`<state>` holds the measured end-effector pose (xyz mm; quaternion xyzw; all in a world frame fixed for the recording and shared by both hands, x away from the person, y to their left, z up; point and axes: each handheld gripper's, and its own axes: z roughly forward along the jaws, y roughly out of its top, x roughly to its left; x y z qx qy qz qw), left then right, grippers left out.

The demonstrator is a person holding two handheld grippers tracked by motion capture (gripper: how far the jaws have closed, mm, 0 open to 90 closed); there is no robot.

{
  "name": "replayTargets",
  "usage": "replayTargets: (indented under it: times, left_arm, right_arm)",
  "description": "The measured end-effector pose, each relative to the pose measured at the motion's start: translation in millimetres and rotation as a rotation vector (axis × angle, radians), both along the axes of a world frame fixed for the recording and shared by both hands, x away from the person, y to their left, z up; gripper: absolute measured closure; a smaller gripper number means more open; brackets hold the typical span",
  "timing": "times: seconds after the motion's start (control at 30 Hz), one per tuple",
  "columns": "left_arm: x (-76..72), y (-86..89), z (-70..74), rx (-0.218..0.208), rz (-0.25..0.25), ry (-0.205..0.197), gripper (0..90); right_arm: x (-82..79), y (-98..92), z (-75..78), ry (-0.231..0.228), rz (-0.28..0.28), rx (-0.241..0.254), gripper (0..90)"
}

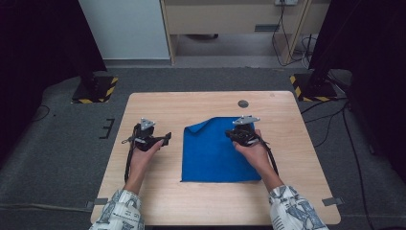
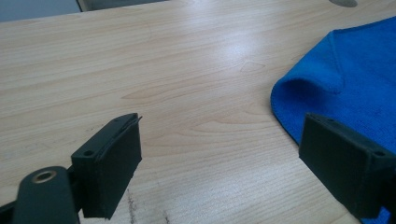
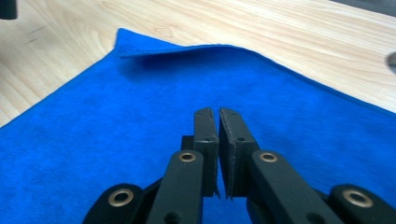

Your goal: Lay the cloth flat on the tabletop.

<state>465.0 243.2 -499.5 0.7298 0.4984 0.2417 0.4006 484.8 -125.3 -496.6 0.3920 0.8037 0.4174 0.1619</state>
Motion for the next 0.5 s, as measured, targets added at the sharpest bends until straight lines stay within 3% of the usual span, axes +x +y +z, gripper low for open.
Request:
replayTargets:
  times: [0.5]
  left_arm:
    - [-14.3,4.1,1.3,0.009,-0.017,-0.006,12.9]
  right_arm:
    - [-0.9,46.8,-8.7,0.023,0.071,-0.01,88.0]
